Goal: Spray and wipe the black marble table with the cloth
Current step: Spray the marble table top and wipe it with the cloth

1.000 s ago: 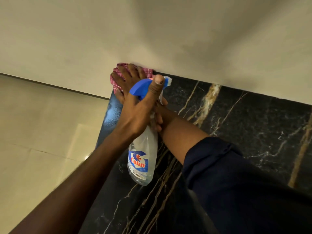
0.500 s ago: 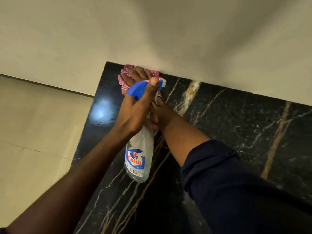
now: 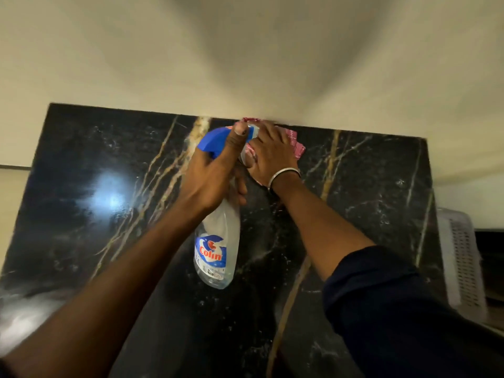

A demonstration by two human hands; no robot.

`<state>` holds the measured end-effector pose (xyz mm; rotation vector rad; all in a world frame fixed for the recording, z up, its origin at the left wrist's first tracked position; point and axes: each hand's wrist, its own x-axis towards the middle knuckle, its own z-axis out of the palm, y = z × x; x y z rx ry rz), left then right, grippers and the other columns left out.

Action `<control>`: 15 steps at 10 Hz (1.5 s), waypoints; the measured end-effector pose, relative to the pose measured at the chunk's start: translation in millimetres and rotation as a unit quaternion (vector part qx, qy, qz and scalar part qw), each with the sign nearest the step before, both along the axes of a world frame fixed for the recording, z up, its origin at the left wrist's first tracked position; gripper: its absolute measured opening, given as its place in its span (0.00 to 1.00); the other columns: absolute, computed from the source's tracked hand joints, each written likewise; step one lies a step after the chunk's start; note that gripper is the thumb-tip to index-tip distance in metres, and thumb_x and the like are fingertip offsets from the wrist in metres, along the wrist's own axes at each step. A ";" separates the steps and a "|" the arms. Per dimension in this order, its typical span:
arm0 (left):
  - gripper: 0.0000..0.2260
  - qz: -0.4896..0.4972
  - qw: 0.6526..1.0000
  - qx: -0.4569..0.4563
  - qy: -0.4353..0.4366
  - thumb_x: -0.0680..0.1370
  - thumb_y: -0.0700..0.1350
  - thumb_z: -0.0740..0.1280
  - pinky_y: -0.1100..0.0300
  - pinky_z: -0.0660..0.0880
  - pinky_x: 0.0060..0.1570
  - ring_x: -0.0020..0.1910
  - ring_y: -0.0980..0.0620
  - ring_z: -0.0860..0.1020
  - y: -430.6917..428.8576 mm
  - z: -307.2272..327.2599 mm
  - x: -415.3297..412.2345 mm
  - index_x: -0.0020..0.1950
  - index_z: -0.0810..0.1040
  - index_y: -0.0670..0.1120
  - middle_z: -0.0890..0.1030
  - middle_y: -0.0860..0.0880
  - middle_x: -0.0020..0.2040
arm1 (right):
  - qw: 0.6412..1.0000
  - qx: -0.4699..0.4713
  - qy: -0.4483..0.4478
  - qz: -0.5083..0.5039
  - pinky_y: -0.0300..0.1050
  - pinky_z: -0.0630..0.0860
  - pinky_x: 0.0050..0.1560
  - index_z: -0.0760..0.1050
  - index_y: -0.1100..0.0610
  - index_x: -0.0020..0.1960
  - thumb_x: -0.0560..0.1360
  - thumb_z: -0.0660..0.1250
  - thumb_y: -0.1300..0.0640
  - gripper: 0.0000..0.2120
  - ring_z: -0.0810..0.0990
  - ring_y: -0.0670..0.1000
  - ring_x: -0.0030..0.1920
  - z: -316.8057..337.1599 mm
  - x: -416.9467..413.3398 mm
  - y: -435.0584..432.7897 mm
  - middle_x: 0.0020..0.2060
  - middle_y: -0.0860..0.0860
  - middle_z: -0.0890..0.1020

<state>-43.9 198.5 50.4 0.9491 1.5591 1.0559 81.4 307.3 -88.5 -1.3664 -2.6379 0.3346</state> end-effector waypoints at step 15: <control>0.21 0.109 0.991 -0.001 0.077 0.76 0.67 0.59 0.51 0.79 0.28 0.27 0.39 0.79 -62.4 -14.9 -184.6 0.45 0.78 0.50 0.79 0.32 0.36 | 0.992 -0.041 -0.116 -0.022 0.62 0.51 0.75 0.52 0.53 0.79 0.75 0.57 0.47 0.35 0.55 0.63 0.76 0.5 -250.0 -50.8 0.77 0.57 0.58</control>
